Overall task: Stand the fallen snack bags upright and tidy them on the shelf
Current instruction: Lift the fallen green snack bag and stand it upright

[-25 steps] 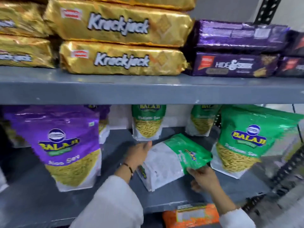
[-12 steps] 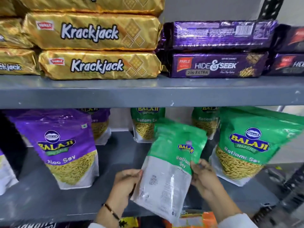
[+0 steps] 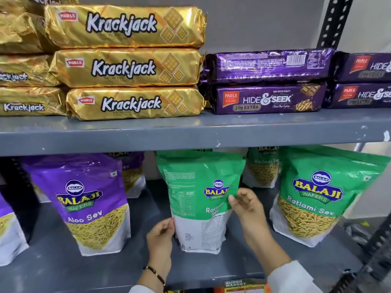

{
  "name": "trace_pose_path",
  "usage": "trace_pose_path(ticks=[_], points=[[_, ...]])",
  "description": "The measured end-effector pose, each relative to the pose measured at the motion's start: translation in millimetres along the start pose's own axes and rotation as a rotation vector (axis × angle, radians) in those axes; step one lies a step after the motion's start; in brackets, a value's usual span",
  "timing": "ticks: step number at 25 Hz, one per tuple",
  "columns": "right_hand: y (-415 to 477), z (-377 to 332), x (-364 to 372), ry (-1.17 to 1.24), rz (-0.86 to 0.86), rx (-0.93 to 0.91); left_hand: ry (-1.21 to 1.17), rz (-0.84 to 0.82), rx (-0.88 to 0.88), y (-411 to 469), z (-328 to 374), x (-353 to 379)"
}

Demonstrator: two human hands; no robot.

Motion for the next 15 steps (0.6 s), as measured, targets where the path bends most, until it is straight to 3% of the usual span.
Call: trace_pose_path(ticks=[3, 6, 11, 15], points=[[-34, -7, -19, -0.144, 0.107, -0.104, -0.041, -0.053, -0.066, -2, -4, 0], [-65, 19, 13, -0.217, -0.13, 0.01, -0.116, -0.079, -0.122, -10, -2, 0], [-57, 25, 38, -0.23, -0.356, 0.112, -0.233, 0.119, -0.211, -70, -2, -9], [-52, 17, 17, -0.31, -0.215, -0.035, -0.075, -0.143, -0.244, -127, -10, 32]])
Point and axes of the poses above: each hand's wrist, its own y-axis towards the middle knuckle, its own x-axis out of the palm, z = x × y, the point moved 10 cm from there along y, towards the middle knuckle, and after that the axes turned 7 degrees about z, right-handed, at the moved point
